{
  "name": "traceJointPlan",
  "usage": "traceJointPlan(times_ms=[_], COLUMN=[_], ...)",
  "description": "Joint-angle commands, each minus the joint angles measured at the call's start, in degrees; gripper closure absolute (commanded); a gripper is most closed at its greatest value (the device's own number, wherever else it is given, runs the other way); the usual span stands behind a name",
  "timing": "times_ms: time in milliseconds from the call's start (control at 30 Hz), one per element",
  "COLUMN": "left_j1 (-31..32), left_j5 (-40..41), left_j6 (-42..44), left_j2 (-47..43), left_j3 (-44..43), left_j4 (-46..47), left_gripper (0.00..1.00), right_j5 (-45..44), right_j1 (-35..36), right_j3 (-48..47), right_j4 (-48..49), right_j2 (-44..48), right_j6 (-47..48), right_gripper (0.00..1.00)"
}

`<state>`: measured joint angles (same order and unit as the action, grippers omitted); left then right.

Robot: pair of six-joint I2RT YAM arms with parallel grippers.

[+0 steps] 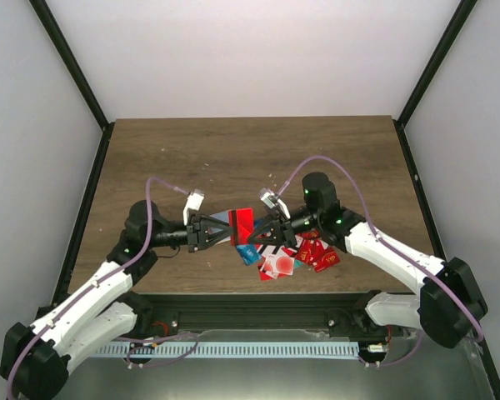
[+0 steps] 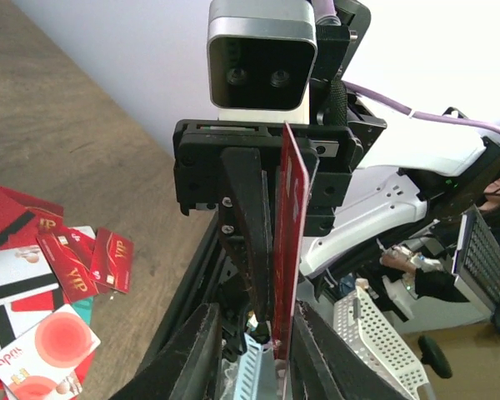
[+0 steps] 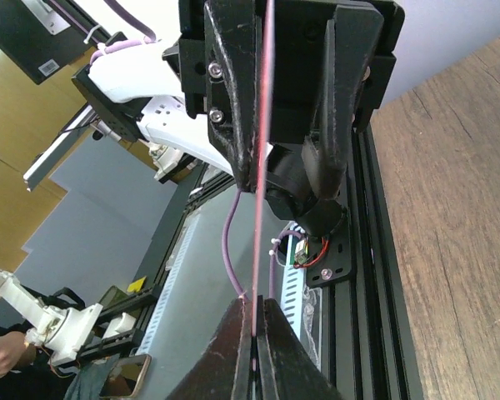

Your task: Put the credit cards into the card holder

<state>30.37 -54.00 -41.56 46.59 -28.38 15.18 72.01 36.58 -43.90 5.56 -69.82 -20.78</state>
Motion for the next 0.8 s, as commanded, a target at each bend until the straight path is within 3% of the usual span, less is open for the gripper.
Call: traceJointPlan(times_ms=[0,67,233,300,333,367,400,467,533,633,767], left_j1=[1.3,1.9,3.0,3.3,3.4,3.4,3.4,3.3,2.9,1.1,-3.7], left_j5=[0.3,0.7,1.9,2.7,3.6,5.4,9.0,16.9,22.5,28.1,27.3], left_j6=[0.9,0.9,1.0,1.0,1.0,1.1,1.3,3.4,3.6,2.5,1.9], left_j2=[0.6,1.2,2.1,2.2,2.3,2.2,2.1,2.2,3.4,5.9,9.0], left_j3=[-0.8,-1.0,-1.6,-1.6,-1.6,-1.6,-1.9,-2.8,-3.2,-3.3,-1.1], left_j4=[2.2,2.2,2.2,2.2,2.0,0.7,-1.7,-8.6,-13.8,-21.3,-25.0], left_gripper=[0.76,0.79,0.96,0.96,0.96,0.96,0.96,0.96,0.96,0.96,0.96], right_j5=[1.5,1.9,1.5,1.0,0.4,-1.4,-5.1,-12.8,-18.5,-27.8,-39.0], right_j1=[0.0,-0.1,-0.1,-0.1,-0.1,-0.1,-0.2,-0.3,-0.7,-1.2,-1.2], right_j3=[-2.6,-2.7,-2.9,-3.1,-3.2,-3.5,-4.0,-5.1,-6.0,-6.0,-6.5], right_j4=[-0.2,-0.1,-0.7,-1.0,-1.4,-2.3,-3.7,-6.9,-9.1,-9.5,-10.0], right_j2=[0.1,0.1,0.1,0.0,-0.2,-0.3,-0.7,-1.9,-3.6,-5.4,-8.6], right_j6=[1.7,1.7,2.2,2.4,2.3,2.4,2.5,2.7,2.4,0.4,-3.2], right_gripper=[0.99,0.99,0.99,0.99,0.92,0.75,0.52,0.33,0.25,0.24,0.24])
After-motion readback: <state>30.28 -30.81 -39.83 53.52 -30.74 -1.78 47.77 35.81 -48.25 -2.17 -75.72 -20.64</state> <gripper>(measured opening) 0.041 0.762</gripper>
